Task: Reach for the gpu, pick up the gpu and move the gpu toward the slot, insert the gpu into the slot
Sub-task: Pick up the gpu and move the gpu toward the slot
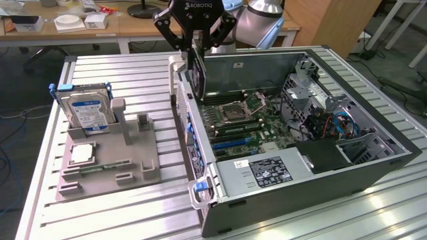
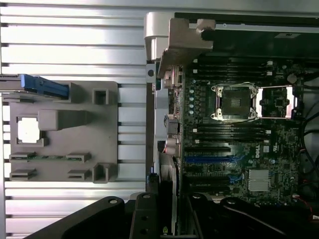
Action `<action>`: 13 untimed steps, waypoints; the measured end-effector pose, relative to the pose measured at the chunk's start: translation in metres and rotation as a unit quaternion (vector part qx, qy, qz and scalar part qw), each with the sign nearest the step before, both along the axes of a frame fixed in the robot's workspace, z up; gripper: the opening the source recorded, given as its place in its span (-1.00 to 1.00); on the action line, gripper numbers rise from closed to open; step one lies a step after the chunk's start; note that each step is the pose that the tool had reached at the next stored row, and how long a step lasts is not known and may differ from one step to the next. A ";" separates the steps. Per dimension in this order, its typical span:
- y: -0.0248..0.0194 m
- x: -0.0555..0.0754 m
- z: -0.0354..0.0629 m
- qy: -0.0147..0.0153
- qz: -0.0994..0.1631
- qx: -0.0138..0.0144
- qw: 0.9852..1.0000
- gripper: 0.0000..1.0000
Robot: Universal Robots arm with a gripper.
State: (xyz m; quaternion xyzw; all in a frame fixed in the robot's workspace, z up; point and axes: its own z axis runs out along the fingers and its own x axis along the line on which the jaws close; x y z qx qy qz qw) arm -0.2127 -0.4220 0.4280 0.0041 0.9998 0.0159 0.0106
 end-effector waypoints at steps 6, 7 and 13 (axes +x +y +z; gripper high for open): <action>0.0000 0.007 0.0001 0.000 0.000 0.000 1.000 -0.47; 0.0000 0.009 0.0000 0.000 0.000 0.000 1.000 -0.47; 0.0000 0.015 0.0000 0.000 0.000 0.000 1.000 -0.47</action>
